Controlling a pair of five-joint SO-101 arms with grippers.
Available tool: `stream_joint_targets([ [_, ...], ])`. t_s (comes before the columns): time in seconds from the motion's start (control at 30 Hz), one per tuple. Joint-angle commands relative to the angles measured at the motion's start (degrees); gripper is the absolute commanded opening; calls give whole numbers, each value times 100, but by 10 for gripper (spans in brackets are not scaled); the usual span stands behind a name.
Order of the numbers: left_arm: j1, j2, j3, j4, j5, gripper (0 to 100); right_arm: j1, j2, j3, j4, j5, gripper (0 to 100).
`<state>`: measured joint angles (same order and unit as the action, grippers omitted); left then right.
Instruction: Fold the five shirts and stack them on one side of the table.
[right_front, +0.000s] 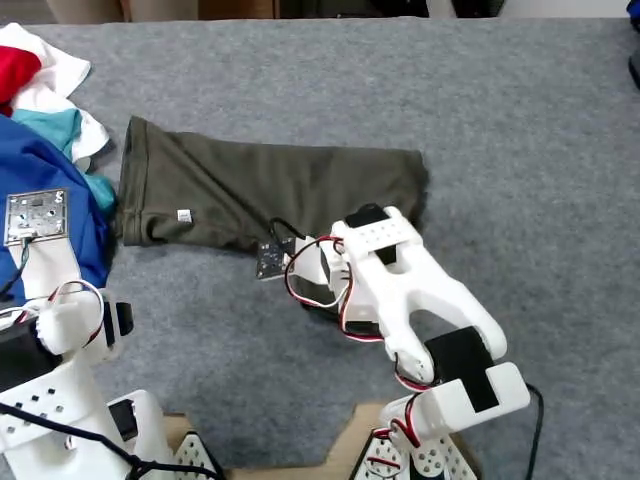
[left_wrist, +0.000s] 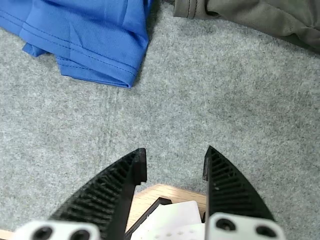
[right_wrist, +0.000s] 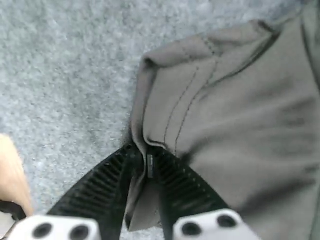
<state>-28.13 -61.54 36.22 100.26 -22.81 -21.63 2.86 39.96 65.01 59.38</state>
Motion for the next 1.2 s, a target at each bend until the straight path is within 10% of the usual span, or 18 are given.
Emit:
stream_joint_targets([
  [0.0, -26, -40, 0, 44, -53, 200, -57, 40, 180, -26, -167, 5],
  [1.17, -35, -40, 0, 44, -53, 200, 1385, 2325, -5473, 826, -220, 5],
])
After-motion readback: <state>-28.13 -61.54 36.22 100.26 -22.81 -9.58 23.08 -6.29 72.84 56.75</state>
